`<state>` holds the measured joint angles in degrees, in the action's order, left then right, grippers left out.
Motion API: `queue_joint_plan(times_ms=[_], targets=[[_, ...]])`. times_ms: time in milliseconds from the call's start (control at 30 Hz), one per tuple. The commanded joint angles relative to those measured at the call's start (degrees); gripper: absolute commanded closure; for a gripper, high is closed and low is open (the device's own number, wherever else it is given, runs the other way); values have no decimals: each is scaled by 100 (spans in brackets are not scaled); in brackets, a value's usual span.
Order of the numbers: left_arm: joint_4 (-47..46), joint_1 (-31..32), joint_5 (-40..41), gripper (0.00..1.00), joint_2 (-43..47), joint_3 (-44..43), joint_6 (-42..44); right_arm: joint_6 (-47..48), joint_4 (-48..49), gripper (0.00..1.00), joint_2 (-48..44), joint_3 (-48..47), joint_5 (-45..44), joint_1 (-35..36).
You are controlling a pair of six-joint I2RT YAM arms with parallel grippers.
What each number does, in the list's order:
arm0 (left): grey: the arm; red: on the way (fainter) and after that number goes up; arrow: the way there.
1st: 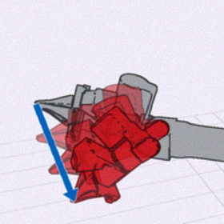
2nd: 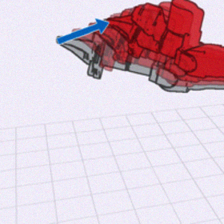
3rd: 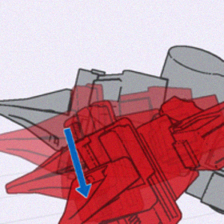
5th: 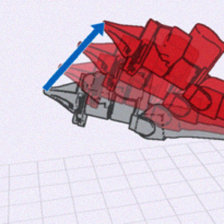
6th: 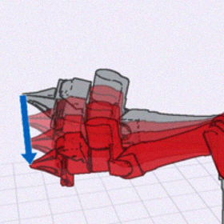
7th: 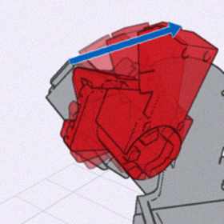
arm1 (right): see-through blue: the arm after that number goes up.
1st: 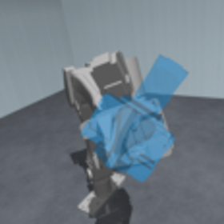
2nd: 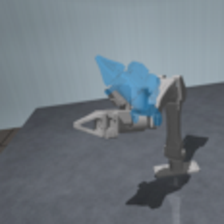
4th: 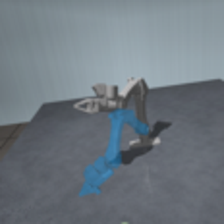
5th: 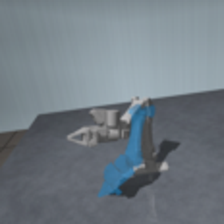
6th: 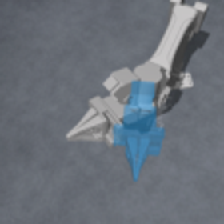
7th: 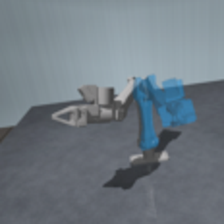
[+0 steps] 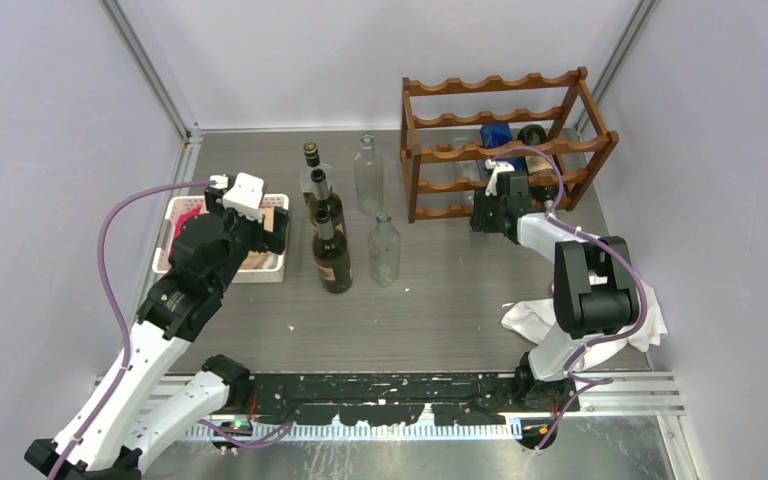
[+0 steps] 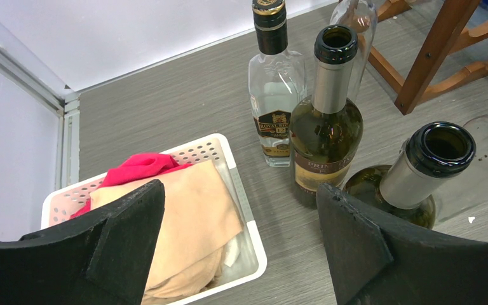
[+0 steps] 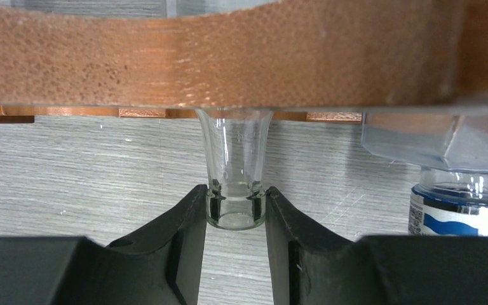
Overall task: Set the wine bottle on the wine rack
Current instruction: Place the wine bottle in the wine rack.
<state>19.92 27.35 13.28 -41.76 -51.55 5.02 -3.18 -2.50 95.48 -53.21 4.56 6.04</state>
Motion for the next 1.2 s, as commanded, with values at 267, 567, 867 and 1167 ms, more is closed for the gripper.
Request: queue_joint_plan(times_ms=[267,567,867,1167], targets=[[-373,-20,-53,12,28,-22,65,125,123,92,141,-153,-833,230],[-372,-20,-53,12,45,-22,63,158,142,94,218,-90,-992,299],[-379,-20,-71,12,36,-22,54,392,224,95,160,-39,-1239,424],[-379,-20,-64,12,21,-13,52,980,490,96,78,-89,-1946,811]])
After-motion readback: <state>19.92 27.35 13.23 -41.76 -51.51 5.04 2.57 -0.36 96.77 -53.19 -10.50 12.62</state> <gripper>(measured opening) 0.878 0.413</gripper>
